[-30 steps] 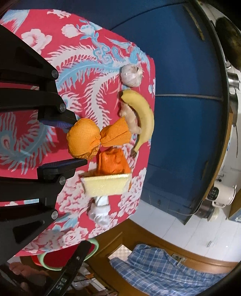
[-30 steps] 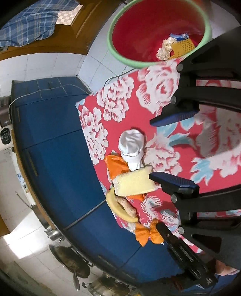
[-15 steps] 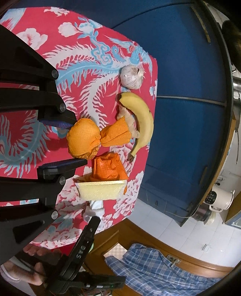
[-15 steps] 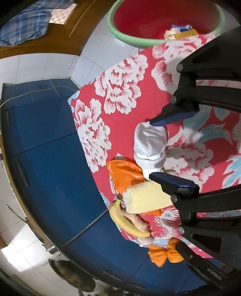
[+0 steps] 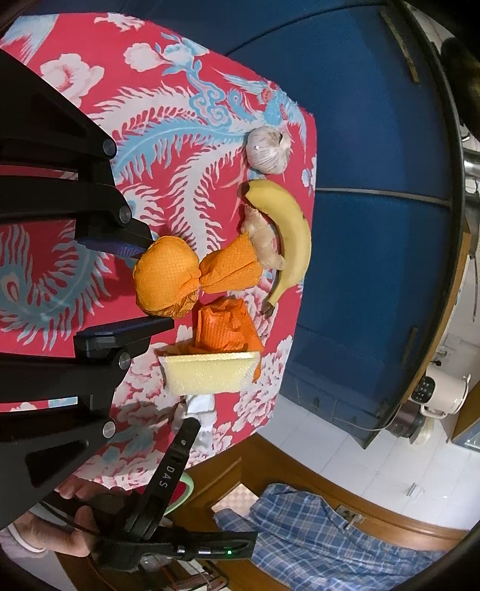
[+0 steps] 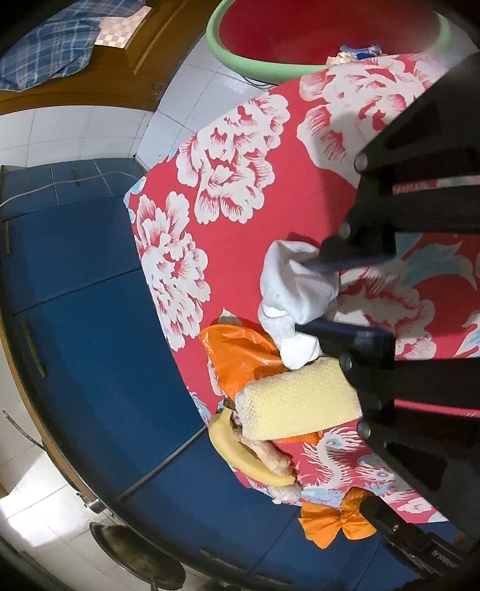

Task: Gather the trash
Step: 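Grasp the orange mesh bag with the left tool while the right tool grasps the white sock, then carry the orange bag and white sock over the red bucket with both tools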

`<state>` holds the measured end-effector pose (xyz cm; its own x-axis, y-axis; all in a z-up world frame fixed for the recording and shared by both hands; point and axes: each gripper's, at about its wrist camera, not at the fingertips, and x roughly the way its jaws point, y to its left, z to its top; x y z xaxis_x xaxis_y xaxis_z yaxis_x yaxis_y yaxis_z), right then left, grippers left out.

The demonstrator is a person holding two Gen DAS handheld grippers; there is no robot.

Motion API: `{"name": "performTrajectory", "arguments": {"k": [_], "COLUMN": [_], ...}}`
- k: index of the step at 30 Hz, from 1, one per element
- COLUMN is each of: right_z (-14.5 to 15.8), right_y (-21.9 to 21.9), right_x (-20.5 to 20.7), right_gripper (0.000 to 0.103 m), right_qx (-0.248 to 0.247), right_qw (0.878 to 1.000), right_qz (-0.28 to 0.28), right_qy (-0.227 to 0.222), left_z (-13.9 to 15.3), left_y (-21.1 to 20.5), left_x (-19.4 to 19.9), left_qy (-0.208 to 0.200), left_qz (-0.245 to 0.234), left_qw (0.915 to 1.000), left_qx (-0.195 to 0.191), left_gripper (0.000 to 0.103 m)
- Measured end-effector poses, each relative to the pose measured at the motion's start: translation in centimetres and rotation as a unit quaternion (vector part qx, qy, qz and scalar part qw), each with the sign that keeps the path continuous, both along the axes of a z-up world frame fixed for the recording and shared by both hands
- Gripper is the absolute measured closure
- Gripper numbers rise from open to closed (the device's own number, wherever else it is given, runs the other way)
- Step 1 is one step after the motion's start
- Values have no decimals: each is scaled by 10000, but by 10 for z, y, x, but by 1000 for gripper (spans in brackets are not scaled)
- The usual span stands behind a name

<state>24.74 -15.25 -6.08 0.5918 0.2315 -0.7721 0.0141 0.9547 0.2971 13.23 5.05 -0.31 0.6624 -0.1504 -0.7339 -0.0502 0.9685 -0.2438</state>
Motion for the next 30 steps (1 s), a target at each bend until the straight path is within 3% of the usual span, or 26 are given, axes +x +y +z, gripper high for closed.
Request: {"name": "performTrajectory", "arguments": {"k": [16, 30], "right_z": [46, 96], "right_y": [-36, -81], "right_x": [-71, -140], "right_gripper": [84, 83], "right_qx": [229, 518], "right_qw": [9984, 9935], "right_qz": [-288, -544], "right_qy": [-421, -855], "left_z": [26, 62], "left_y": [-27, -75], "left_x": [-27, -47], "left_qy": [-284, -539], "left_qz": [-330, -1042], "left_qw": [9991, 9928], "left_qx": [-13, -221], "left_gripper": [72, 72]}}
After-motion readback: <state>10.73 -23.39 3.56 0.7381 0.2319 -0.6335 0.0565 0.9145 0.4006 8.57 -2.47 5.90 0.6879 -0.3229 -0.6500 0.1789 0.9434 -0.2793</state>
